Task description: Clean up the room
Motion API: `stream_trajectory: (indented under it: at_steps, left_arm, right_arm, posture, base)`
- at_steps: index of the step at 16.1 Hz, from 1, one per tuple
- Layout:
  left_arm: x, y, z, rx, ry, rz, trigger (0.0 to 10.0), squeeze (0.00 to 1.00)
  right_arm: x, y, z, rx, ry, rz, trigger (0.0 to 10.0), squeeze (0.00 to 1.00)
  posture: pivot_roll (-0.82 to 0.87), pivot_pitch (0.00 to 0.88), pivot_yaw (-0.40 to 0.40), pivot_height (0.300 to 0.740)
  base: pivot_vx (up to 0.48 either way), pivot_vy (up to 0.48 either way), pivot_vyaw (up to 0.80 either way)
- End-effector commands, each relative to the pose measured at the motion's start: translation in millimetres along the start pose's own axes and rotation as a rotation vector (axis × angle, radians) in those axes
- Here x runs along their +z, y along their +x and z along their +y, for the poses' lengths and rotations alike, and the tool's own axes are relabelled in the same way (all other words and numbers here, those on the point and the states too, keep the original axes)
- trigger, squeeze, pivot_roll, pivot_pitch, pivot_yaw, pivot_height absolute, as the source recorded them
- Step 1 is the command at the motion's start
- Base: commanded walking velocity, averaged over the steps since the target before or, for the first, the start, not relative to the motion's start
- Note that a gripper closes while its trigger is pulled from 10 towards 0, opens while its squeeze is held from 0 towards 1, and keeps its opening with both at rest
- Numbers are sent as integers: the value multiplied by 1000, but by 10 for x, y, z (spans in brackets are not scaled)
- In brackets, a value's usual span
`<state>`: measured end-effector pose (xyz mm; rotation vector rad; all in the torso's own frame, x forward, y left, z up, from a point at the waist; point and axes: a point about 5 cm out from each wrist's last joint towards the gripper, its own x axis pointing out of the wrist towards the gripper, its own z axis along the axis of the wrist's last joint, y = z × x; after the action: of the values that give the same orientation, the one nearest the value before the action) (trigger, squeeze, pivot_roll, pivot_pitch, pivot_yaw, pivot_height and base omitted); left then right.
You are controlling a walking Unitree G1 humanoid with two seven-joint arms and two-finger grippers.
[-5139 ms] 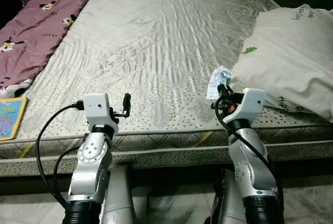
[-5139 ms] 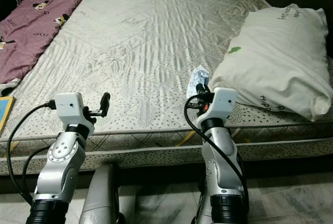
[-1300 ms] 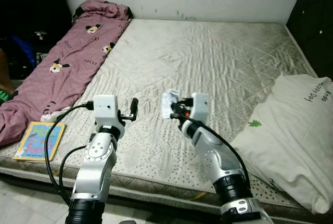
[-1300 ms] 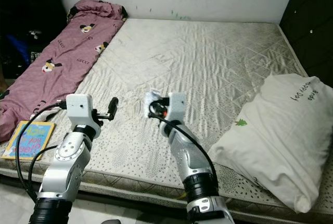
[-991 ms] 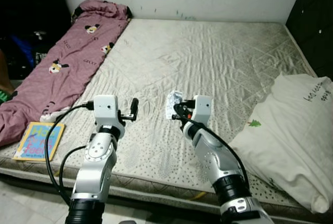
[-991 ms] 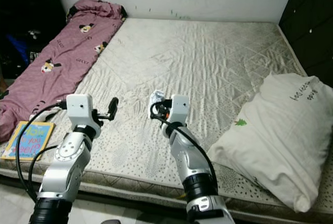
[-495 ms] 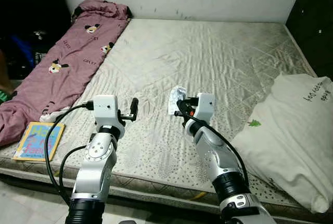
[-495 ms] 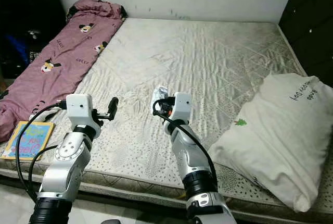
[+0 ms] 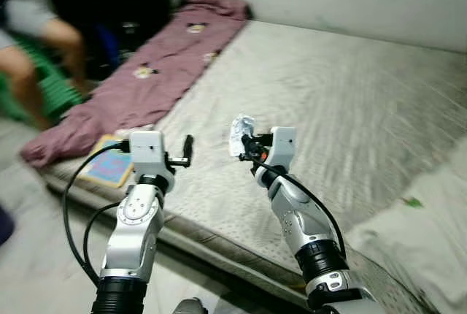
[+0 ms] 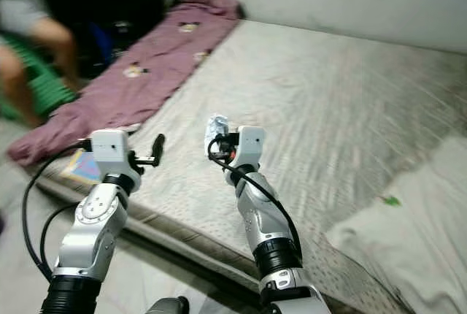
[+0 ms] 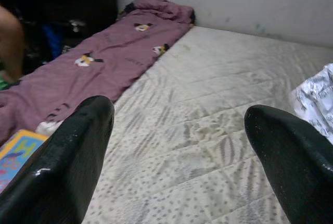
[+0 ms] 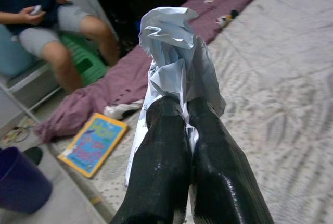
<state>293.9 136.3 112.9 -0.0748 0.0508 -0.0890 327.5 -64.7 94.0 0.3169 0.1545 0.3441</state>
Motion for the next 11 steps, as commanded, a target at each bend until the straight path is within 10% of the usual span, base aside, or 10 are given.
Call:
stream_trajectory:
  at_steps: [1,11]
  left_arm:
    - [35,-10,40,9,5,-11,10000,0]
    - [45,28,40,8,21,-18,10000,0]
  right_arm:
    - [17,30,49,20,-2,-6,10000,0]
    - [52,53,44,31,0,-24,10000,0]
  posture:
    - [81,0,60,740]
    - [81,0,63,740]
  base:
    - [0,0,800]
    - [0,0,800]
